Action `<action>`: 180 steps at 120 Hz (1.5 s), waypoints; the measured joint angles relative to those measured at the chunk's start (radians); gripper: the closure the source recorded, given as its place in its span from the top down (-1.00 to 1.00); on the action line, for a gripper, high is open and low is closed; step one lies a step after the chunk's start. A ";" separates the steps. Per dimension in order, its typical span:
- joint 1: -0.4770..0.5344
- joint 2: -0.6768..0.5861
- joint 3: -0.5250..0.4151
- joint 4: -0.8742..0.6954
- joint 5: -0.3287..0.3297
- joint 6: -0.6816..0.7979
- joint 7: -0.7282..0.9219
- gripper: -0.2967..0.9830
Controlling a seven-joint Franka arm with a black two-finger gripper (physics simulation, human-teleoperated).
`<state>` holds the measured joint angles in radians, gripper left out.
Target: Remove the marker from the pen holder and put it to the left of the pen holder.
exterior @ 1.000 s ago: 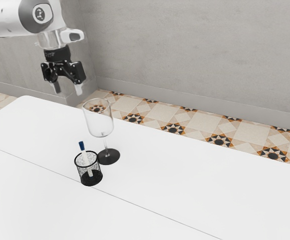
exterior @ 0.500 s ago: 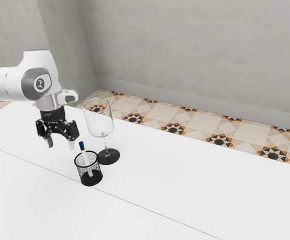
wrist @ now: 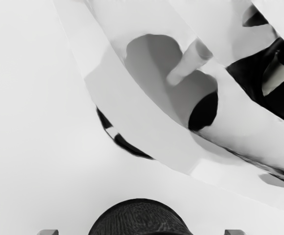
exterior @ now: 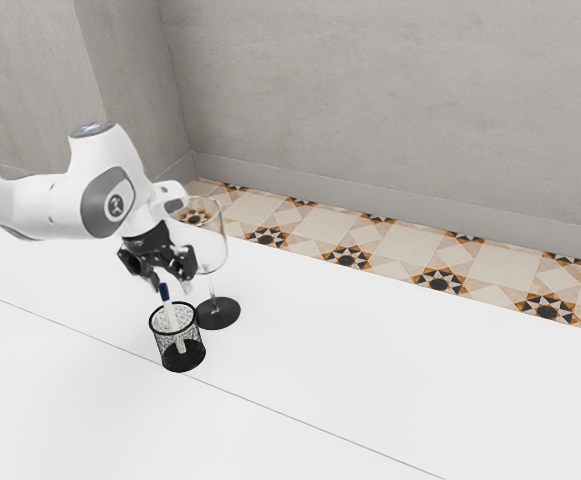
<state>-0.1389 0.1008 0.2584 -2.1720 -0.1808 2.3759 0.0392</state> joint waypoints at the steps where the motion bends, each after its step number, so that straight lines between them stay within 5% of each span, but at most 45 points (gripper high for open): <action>1: 0.000 0.000 0.000 0.000 -0.001 0.001 0.000 0.02; 25: -0.010 0.003 -0.001 0.000 -0.006 0.012 -0.001 -0.35; 80: -0.034 0.016 0.000 0.008 -0.016 -0.022 -0.013 -0.60; 127: 0.053 -0.233 0.017 -0.017 0.046 -0.184 -0.051 -0.68; 160: 0.185 -0.001 0.115 0.053 0.096 -0.331 -0.040 -0.69; 180: 0.153 0.087 0.119 0.104 0.067 -0.357 -0.018 -0.64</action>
<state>0.0139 0.1874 0.3771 -2.0677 -0.1140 2.0187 0.0212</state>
